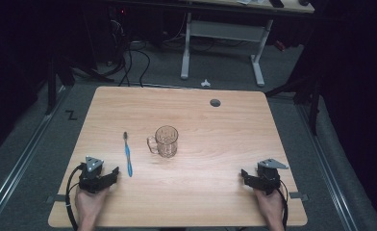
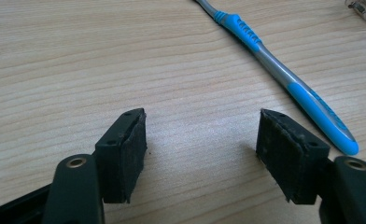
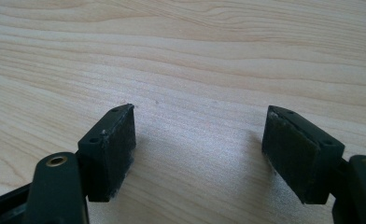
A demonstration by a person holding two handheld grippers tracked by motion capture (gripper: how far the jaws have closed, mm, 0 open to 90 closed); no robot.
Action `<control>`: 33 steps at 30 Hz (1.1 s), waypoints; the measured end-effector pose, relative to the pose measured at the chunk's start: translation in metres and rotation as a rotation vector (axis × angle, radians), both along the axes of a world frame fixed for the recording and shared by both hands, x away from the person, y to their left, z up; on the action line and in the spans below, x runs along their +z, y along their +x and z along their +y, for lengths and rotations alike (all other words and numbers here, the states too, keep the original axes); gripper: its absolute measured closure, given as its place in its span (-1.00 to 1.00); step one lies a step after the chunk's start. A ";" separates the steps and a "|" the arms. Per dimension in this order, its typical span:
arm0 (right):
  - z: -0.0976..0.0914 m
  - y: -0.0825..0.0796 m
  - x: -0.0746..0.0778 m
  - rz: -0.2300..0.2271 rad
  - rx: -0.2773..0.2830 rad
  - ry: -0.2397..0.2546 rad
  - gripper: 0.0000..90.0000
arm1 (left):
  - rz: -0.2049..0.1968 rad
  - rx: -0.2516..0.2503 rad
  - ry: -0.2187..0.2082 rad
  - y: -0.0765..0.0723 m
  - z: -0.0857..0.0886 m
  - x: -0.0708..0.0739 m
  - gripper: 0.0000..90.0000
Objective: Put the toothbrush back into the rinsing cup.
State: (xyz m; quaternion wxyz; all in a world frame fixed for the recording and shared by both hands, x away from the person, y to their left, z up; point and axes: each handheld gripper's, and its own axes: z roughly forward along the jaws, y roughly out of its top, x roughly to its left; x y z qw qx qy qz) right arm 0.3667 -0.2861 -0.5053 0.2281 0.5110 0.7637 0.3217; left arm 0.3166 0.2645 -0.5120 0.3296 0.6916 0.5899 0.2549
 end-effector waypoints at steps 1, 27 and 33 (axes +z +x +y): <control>0.000 0.000 0.000 0.000 0.000 0.000 -0.42 | 0.000 -0.002 0.001 0.000 0.000 0.000 -0.24; 0.000 -0.001 0.000 0.001 0.001 -0.001 -0.42 | 0.046 -0.100 0.007 -0.010 -0.012 0.033 -0.09; 0.000 -0.001 0.000 0.000 0.004 -0.001 -0.42 | 0.069 -0.121 -0.002 -0.003 -0.019 0.035 -0.08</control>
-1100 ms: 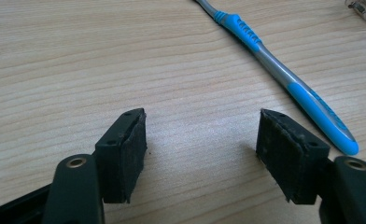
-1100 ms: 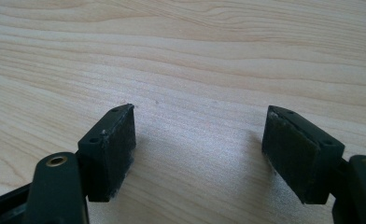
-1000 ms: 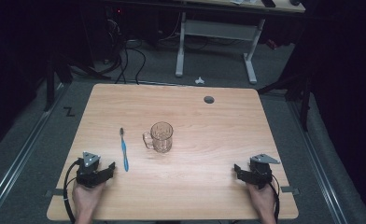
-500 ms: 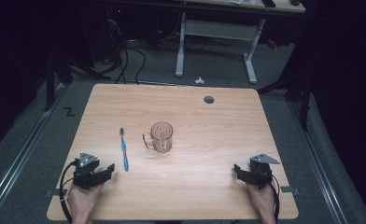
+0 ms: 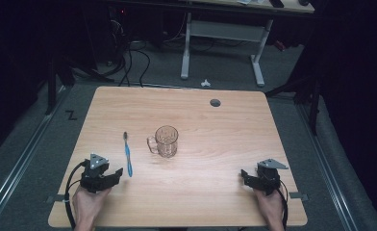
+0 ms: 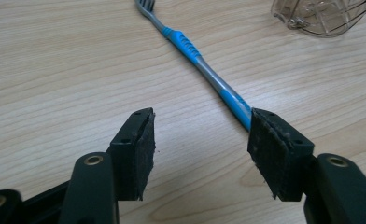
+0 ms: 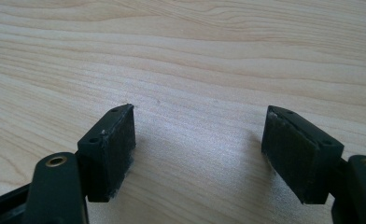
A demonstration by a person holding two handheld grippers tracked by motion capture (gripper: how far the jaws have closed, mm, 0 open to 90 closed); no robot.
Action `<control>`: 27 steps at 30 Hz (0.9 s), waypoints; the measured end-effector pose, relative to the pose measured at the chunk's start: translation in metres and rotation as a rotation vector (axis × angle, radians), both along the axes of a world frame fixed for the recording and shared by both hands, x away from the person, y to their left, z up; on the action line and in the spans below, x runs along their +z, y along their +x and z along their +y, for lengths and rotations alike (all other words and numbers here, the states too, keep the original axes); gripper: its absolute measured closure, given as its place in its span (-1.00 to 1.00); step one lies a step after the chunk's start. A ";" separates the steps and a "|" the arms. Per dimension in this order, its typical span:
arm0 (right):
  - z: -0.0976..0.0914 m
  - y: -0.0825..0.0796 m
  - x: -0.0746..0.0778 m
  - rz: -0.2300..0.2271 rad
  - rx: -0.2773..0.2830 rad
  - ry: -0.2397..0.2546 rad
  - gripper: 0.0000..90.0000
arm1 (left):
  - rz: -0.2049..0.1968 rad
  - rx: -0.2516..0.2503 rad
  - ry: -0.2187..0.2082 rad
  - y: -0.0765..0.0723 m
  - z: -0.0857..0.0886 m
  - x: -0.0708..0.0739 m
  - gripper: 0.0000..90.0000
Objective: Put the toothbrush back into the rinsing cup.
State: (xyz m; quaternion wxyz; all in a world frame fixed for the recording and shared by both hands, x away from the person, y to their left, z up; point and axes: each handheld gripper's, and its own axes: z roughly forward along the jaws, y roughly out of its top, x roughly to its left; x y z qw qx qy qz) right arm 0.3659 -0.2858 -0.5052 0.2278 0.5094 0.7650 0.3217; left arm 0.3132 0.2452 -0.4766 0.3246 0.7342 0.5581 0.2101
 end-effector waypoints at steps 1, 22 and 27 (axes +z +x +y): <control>0.000 0.000 0.000 -0.001 0.000 0.000 -0.42 | 0.005 -0.002 -0.002 0.001 -0.001 0.000 -0.10; 0.001 -0.001 0.000 -0.002 0.012 -0.001 -0.42 | 0.061 0.028 0.046 0.038 -0.018 0.016 -0.13; 0.001 -0.001 0.000 -0.002 0.013 -0.001 -0.42 | 0.074 0.039 0.065 0.046 -0.020 0.018 -0.14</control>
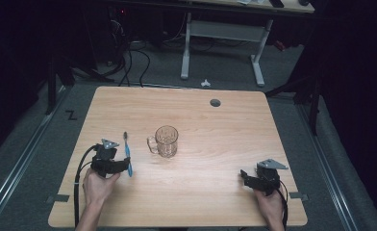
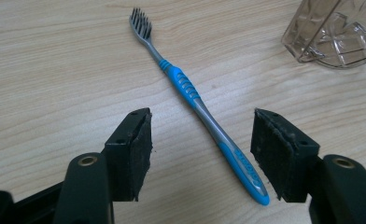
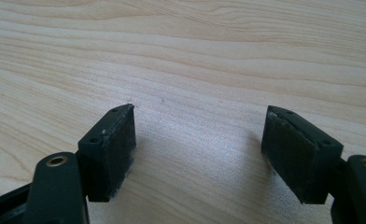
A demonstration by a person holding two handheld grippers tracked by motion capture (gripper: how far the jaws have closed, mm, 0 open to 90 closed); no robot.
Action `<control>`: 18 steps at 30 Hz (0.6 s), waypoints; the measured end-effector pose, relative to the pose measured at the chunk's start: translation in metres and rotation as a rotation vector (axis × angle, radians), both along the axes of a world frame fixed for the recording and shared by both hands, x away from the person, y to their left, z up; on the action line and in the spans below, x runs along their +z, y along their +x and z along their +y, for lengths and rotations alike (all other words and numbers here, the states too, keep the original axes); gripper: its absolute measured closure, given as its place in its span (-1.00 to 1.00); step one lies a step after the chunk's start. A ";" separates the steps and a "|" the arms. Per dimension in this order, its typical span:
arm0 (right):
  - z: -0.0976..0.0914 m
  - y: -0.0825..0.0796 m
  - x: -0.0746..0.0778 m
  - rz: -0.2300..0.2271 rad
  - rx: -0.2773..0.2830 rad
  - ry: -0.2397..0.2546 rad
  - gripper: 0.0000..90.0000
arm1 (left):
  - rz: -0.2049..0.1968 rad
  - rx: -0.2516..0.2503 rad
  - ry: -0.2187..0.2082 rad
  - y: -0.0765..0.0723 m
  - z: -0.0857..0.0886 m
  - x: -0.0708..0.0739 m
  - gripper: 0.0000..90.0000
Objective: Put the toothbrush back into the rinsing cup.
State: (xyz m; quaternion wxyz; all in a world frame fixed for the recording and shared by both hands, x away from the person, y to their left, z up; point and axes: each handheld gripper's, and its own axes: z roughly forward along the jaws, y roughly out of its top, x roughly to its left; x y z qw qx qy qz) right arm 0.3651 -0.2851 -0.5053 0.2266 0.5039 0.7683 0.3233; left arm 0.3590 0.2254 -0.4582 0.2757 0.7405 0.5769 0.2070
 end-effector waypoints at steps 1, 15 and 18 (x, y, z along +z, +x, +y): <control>0.000 0.000 0.000 0.000 0.001 -0.001 -0.42 | 0.000 0.002 0.008 0.003 -0.001 0.001 -0.14; 0.000 -0.001 0.000 -0.002 0.007 -0.001 -0.40 | 0.016 0.042 0.021 0.027 -0.004 0.007 -0.23; 0.000 -0.001 0.000 -0.002 0.008 -0.001 -0.40 | 0.022 0.056 0.017 0.032 -0.003 0.008 -0.24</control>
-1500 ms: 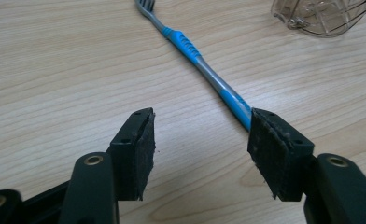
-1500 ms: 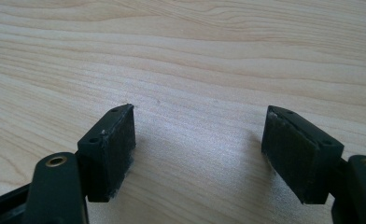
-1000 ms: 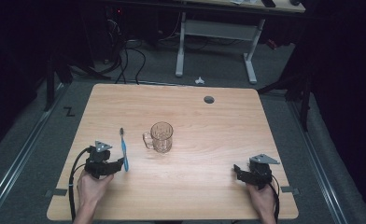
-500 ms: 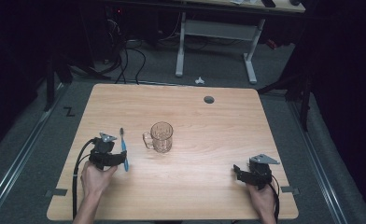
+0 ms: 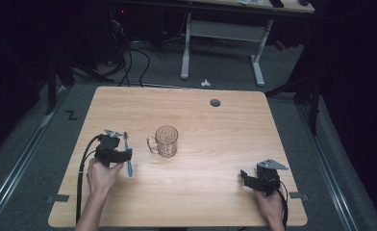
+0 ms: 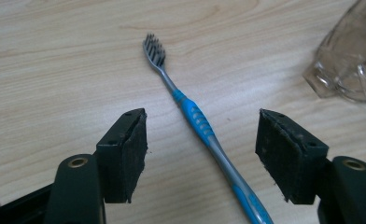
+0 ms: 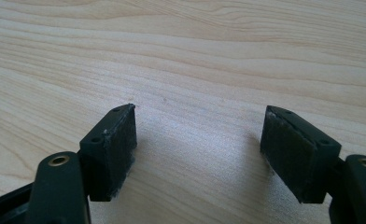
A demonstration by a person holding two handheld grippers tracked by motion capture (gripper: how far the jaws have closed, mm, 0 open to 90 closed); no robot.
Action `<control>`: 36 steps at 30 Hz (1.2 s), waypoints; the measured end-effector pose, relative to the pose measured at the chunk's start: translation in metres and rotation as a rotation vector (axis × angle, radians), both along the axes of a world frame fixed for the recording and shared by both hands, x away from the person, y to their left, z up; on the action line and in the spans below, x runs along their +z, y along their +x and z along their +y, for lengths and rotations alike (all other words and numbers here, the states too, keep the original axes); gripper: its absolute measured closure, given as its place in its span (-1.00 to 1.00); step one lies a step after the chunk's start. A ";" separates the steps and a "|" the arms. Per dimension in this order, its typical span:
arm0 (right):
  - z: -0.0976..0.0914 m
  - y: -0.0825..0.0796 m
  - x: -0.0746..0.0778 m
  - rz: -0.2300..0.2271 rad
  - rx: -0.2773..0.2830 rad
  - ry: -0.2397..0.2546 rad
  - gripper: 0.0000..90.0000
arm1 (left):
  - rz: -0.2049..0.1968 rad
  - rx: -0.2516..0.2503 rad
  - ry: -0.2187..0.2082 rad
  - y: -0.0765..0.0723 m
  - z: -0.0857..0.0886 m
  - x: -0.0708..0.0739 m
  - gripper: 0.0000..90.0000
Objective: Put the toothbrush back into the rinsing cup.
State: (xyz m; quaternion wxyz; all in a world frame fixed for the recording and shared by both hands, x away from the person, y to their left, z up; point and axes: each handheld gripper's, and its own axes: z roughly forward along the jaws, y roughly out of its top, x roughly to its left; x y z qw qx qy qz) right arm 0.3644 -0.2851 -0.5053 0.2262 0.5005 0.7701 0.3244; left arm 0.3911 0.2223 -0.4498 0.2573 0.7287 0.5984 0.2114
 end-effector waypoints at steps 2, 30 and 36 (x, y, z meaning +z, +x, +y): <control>0.000 0.000 0.000 0.001 -0.001 0.002 -0.40 | 0.014 0.007 -0.004 0.007 0.001 0.000 -0.23; 0.001 -0.001 0.000 0.000 -0.005 -0.001 -0.40 | 0.119 0.042 -0.020 0.044 0.005 -0.028 0.12; 0.001 -0.001 0.000 0.000 -0.005 -0.001 -0.40 | 0.131 0.046 -0.022 0.047 0.004 -0.033 0.22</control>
